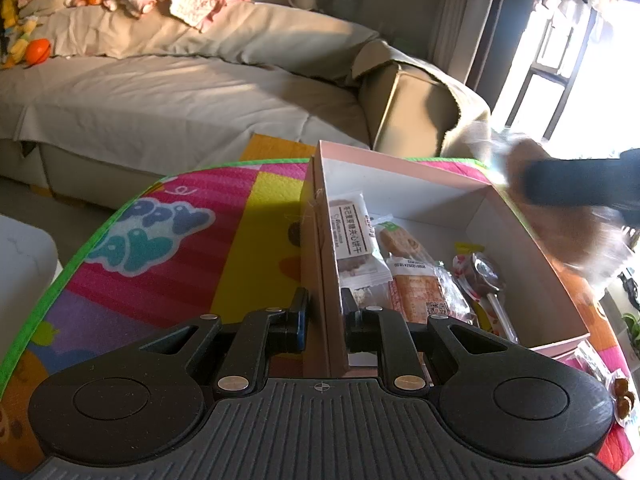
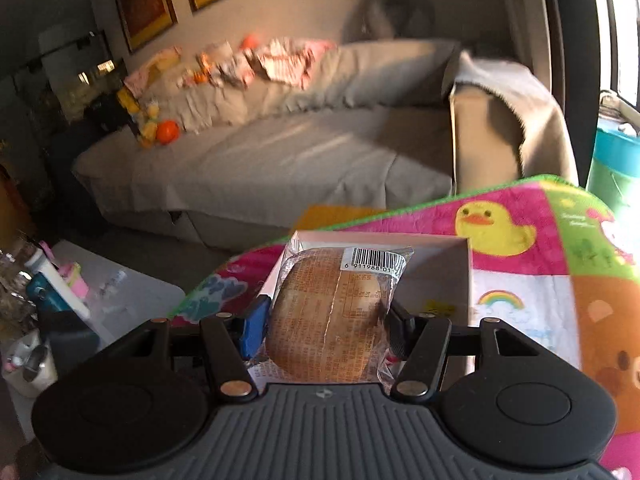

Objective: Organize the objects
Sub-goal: 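Carry the bread bun into the pink box and open the right gripper, then move the open right gripper toward the brown candy blister pack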

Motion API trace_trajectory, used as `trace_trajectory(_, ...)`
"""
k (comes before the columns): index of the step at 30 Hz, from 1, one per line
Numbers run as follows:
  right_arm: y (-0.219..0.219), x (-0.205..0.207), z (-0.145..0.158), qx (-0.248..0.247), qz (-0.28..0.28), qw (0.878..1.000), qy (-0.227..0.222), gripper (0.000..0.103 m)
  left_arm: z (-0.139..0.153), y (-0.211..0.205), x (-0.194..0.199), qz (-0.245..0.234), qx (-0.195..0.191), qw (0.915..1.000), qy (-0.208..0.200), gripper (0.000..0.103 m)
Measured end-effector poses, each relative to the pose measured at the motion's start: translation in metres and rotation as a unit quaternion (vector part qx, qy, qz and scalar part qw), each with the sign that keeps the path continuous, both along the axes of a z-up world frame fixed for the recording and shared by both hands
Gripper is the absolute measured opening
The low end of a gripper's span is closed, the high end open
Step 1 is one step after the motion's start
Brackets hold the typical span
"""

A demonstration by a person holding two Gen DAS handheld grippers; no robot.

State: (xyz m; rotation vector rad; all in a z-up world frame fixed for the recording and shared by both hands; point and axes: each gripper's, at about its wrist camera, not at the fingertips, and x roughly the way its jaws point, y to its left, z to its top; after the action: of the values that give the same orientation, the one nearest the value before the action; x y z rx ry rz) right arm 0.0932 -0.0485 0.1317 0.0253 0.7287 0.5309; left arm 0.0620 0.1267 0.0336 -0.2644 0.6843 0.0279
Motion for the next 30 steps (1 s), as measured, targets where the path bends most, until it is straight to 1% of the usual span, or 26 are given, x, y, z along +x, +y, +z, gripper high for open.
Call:
trace_trajectory(2,0.012,0.011,-0.003,-0.004,-0.005,1.000,-0.008,0.059,0.000,0.000,0.000,-0.001,-0.001,1.0000,-0.001,0.019)
trace_trajectory(5,0.021,0.025,-0.002,0.014,-0.018,0.999,-0.025,0.060,0.001,0.001,0.000,-0.003,-0.003,1.0000,-0.001,0.019)
trace_trajectory(6,0.022,0.030,-0.002,0.021,-0.020,0.999,-0.027,0.064,0.000,0.003,-0.002,-0.003,-0.003,1.0000,-0.001,0.019)
trace_trajectory(7,0.022,0.036,-0.003,0.028,-0.020,0.999,-0.022,0.069,0.000,0.003,-0.002,-0.003,-0.003,1.0000,-0.001,0.019)
trace_trajectory(9,0.020,0.040,-0.006,0.035,-0.025,0.999,-0.015,0.073,0.000,0.004,-0.002,-0.003,-0.003,1.0000,-0.002,0.019)
trace_trajectory(13,0.005,0.035,-0.016,0.015,-0.036,0.999,-0.010,0.075,0.000,0.004,-0.002,-0.003,-0.003,1.0000,-0.002,0.019)
trace_trajectory(16,-0.017,0.024,-0.022,-0.001,-0.052,0.999,-0.012,0.075,0.000,0.004,-0.003,-0.003,-0.004,1.0000,-0.002,0.019)
trace_trajectory(19,-0.047,0.007,-0.024,-0.019,-0.076,0.997,-0.026,0.082,0.000,0.004,-0.003,-0.003,-0.004,1.0000,-0.002,0.019)
trace_trajectory(22,-0.081,-0.010,-0.026,-0.041,-0.108,0.993,-0.040,0.084,0.000,0.004,-0.002,-0.003,-0.004,1.0000,-0.002,0.019)
trace_trajectory(25,-0.119,-0.027,-0.033,-0.066,-0.152,0.985,-0.044,0.084,0.000,0.004,-0.002,-0.003,-0.003,1.0000,-0.002,0.019)
trace_trajectory(28,-0.163,-0.040,-0.044,-0.070,-0.204,0.976,-0.026,0.084,0.000,0.004,-0.002,-0.003,-0.004,1.0000,-0.002,0.019)
trace_trajectory(30,-0.190,-0.047,-0.054,-0.078,-0.244,0.967,-0.013,0.084,0.000,0.004,-0.002,-0.003,-0.004,1.0000,-0.002,0.019)
